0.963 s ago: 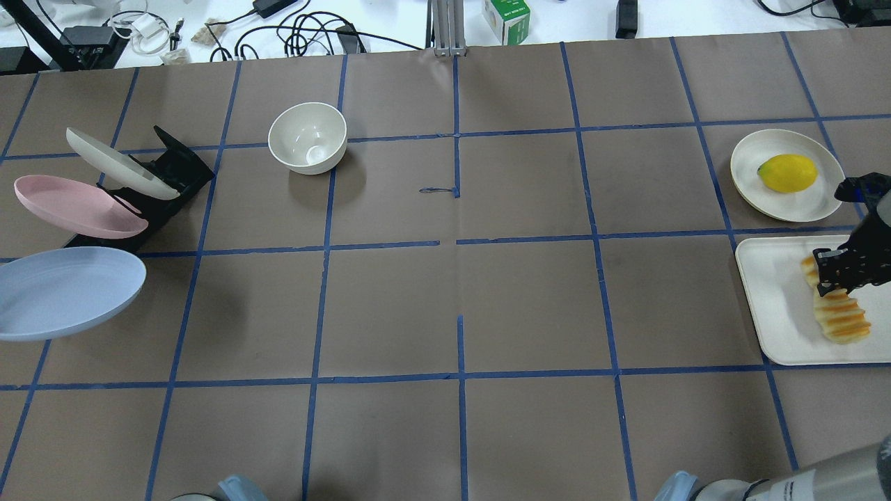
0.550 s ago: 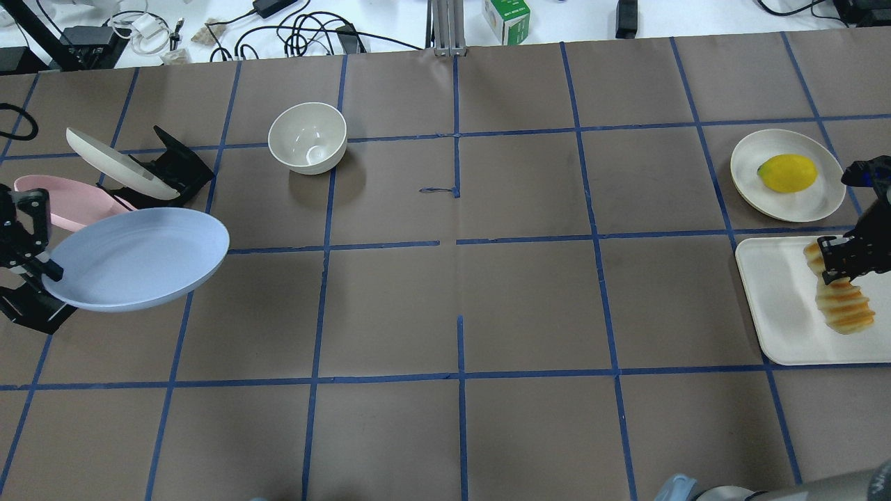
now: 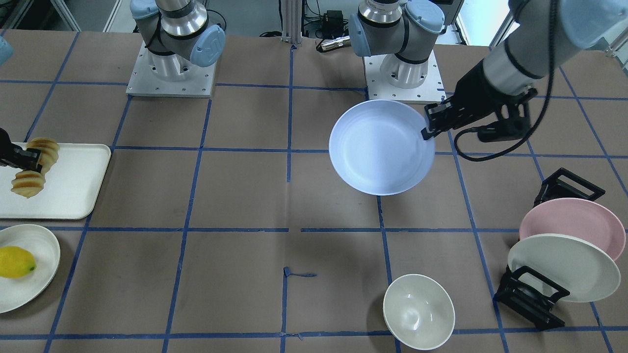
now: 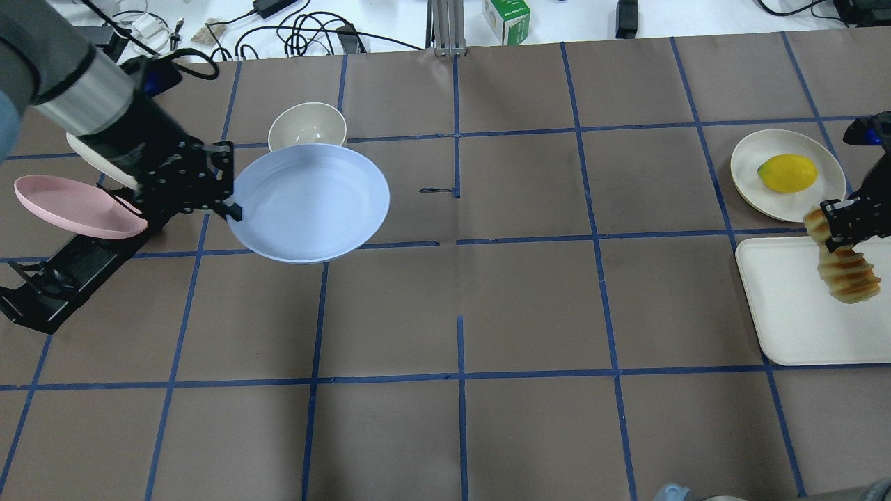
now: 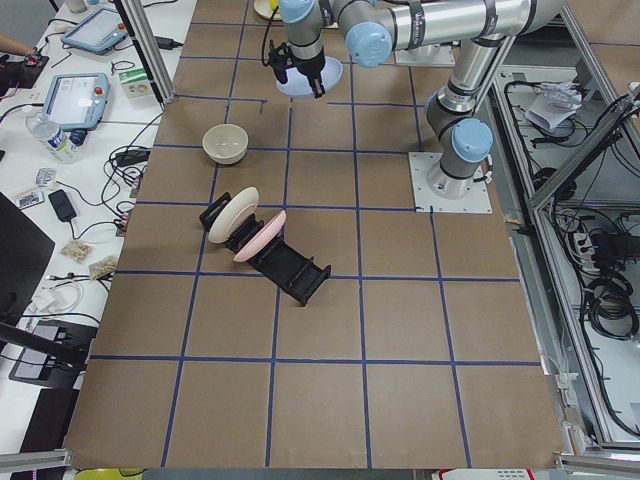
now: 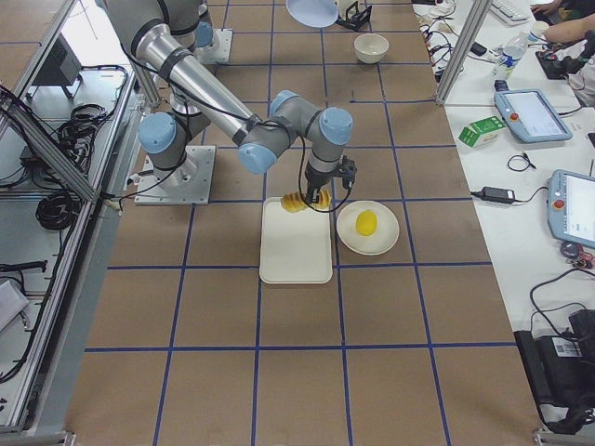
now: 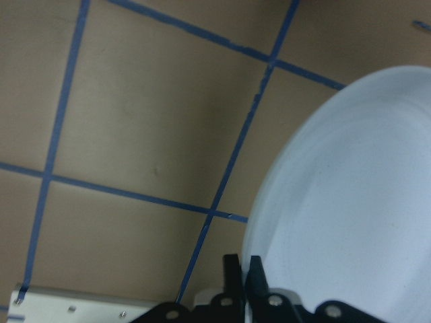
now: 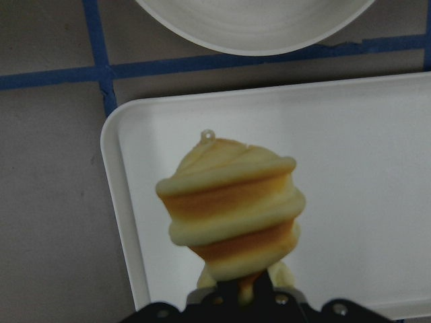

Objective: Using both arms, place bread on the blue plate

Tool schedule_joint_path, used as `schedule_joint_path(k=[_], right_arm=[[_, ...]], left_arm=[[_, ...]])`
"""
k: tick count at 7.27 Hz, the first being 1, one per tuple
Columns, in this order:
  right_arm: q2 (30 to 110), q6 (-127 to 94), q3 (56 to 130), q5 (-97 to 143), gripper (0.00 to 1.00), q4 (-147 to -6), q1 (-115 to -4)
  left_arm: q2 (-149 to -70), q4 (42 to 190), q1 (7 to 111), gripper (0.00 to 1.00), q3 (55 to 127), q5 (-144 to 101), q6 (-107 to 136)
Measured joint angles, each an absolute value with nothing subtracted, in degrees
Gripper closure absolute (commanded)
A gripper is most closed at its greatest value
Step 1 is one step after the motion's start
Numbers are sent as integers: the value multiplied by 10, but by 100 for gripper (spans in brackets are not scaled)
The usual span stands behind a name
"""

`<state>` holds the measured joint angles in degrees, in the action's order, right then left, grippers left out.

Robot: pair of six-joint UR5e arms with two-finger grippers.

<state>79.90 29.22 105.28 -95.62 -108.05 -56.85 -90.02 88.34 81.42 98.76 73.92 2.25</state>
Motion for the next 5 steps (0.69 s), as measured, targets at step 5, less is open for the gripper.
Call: schedule_joint_path(k=[5], right_arm=[[823,157,1015,-952,100,-1017,-709]], left_arm=[[-1043,502,929,100,1129,690,13]])
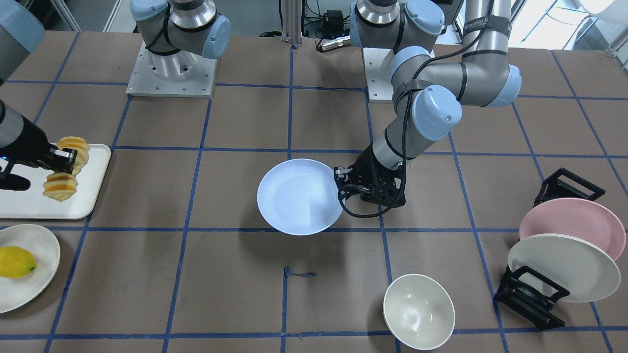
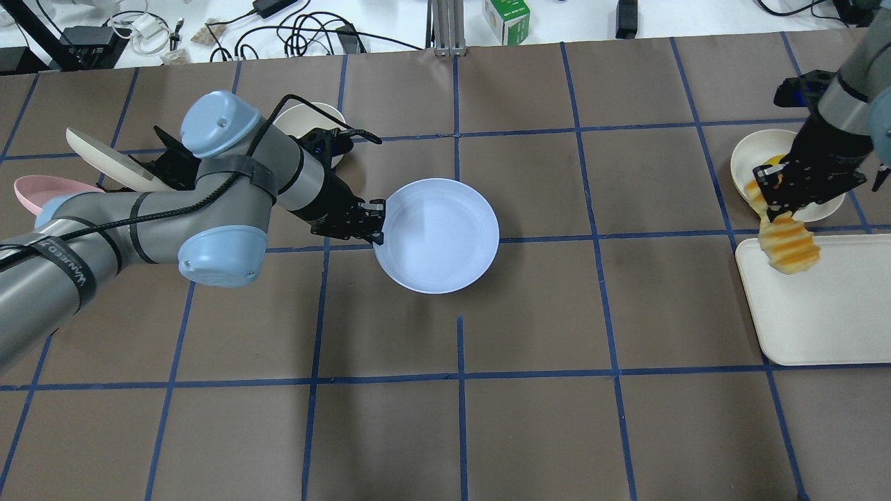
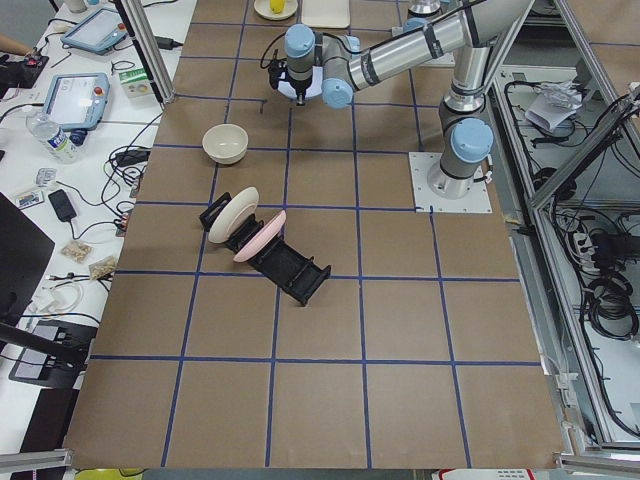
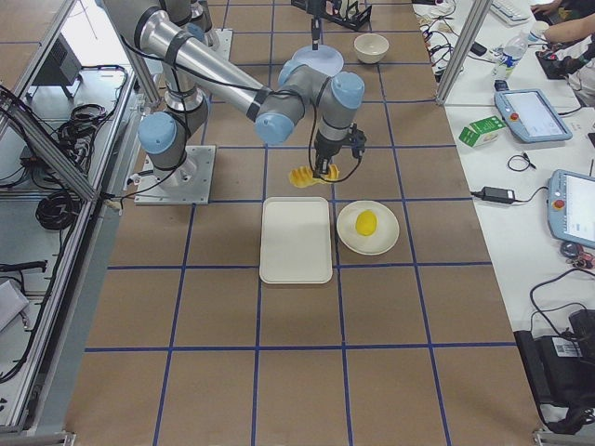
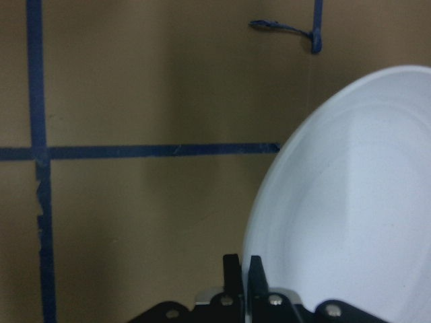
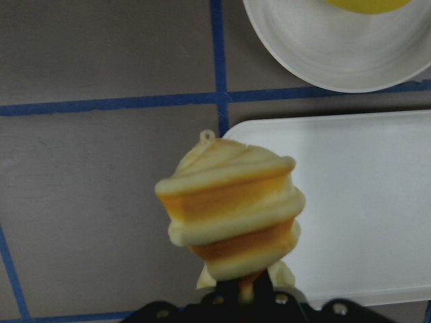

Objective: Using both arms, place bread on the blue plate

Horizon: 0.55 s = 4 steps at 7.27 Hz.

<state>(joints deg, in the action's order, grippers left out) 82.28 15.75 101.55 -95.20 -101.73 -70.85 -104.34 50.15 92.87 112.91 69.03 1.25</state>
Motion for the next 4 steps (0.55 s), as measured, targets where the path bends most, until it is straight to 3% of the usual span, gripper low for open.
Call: schedule_joint_path(k=[2,4], right_arm=[[826,82,1011,-940,100,-1015,-804],[817,-6,1004,-913,100,-1020,-887]], left_arm=[[-1098,429,940,100,1134,693,-12],[-1136,393,949,1,1133,690,-29]])
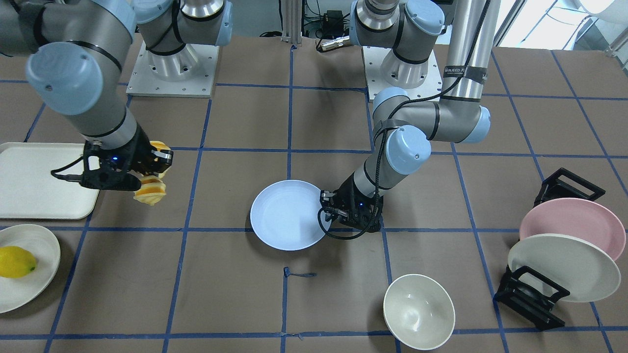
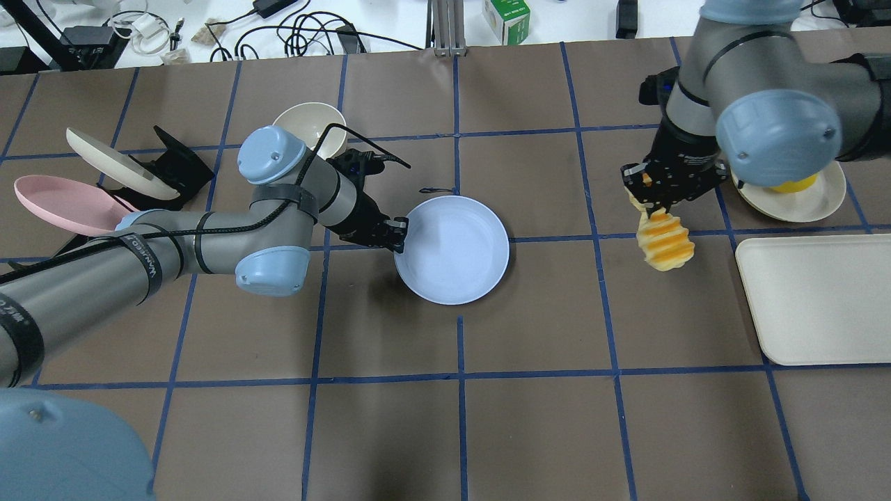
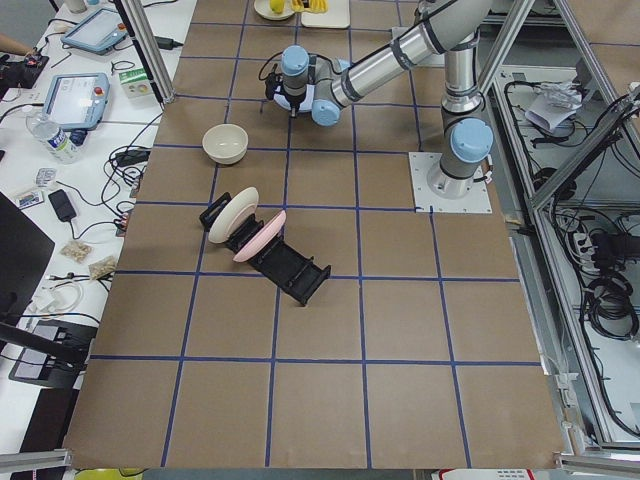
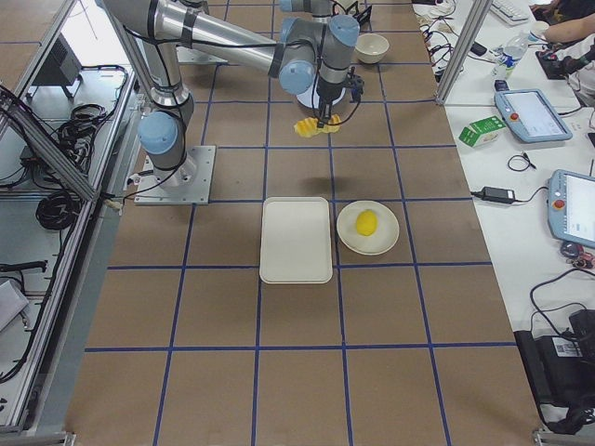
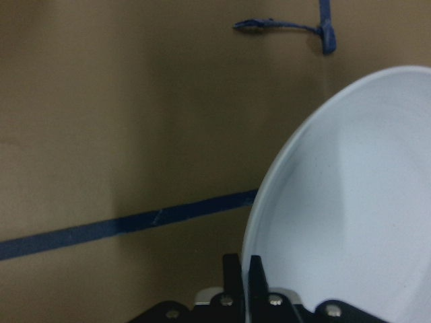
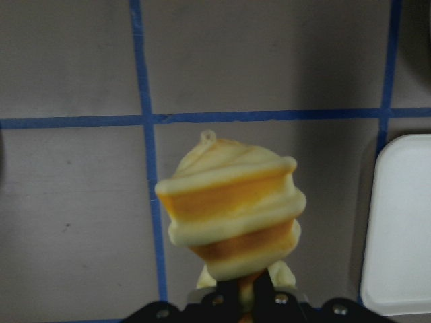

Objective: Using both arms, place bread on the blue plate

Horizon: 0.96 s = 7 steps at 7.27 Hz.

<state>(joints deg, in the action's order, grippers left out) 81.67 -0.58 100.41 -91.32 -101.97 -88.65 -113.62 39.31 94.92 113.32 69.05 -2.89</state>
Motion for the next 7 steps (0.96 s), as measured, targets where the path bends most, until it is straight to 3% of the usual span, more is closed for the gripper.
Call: schedule_joint_path(k=[4,7], right_arm=[[763,-134,979,-887,100,-1060,-1003],[694,-245,933,-848,100,-1094,-1062]], left_arm=[[-1099,426,952,0,1100,702,-37],[-1002,655,951,0,1035,808,-18]])
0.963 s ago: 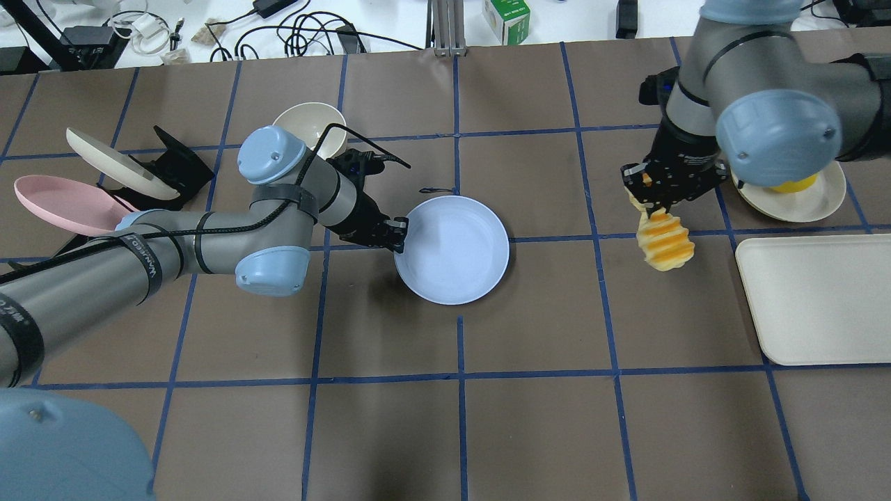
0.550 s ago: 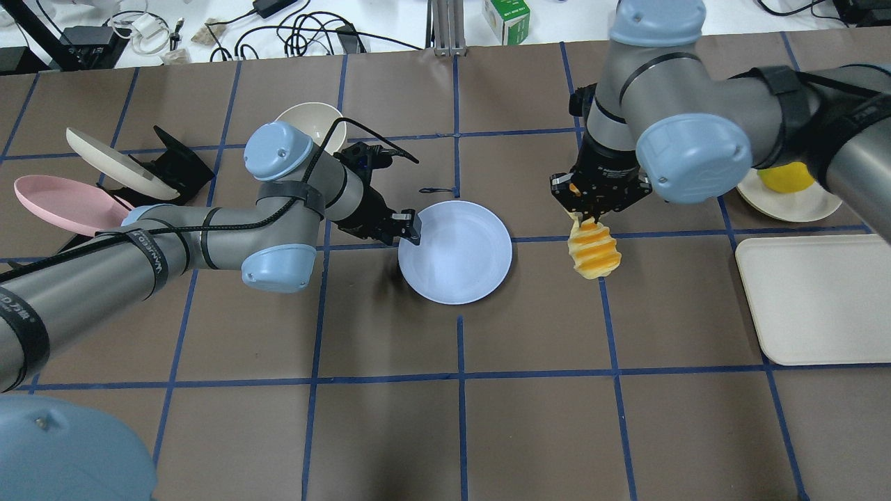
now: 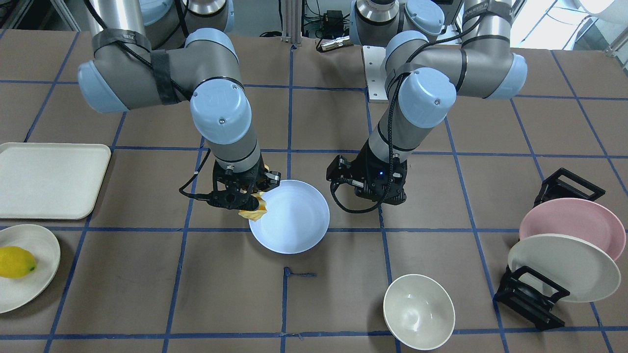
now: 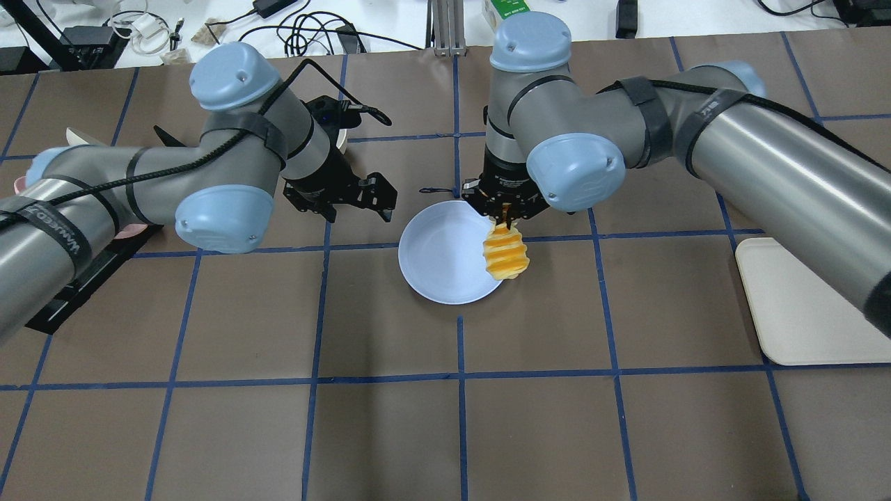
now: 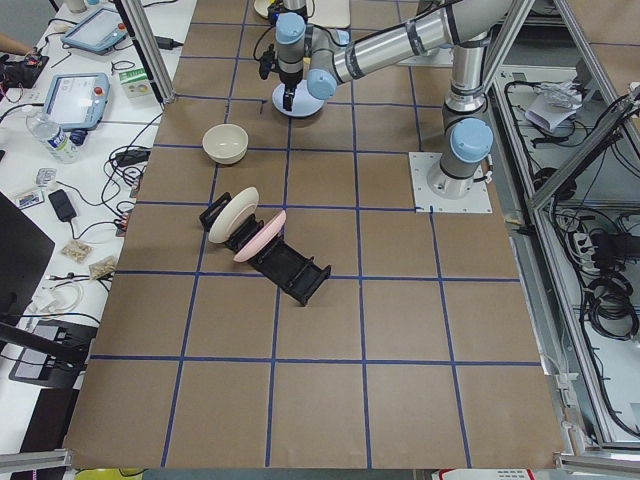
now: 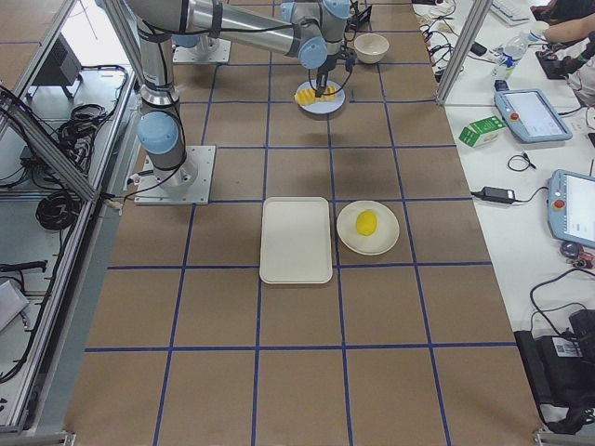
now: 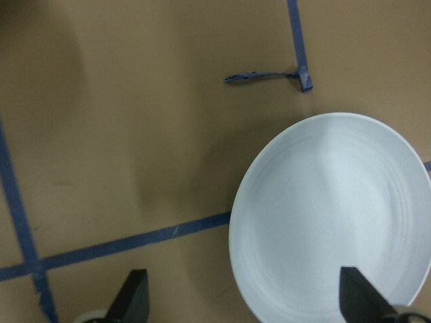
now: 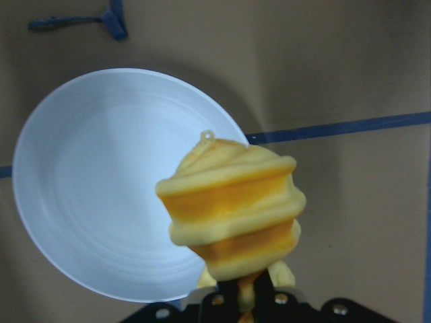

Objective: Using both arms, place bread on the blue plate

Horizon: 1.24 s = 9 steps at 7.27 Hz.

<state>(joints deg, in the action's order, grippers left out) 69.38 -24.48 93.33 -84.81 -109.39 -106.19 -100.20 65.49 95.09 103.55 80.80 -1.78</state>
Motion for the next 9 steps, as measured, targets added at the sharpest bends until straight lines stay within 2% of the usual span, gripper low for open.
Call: schedule_joint_path(k=[3,4,5,6,9], right_arm=[[628,-299,927,-829,100,-1180,-1091],[609,-311,927,-829,77,-1195,-1099],[597,-321,928,-829,14,-1209,-1103],[593,-326,928,-830,0,-1217,-1104],[596,-328,926,-833,0,-1215,-1104]], left_arm=[[-949,887,952,0,920,870,0],[-942,906,952,0,897,870,2],[-938,918,952,0,881,870,1],[-935,928,954,0,874,870,-1],[-931,894,957,0,878,875,5]])
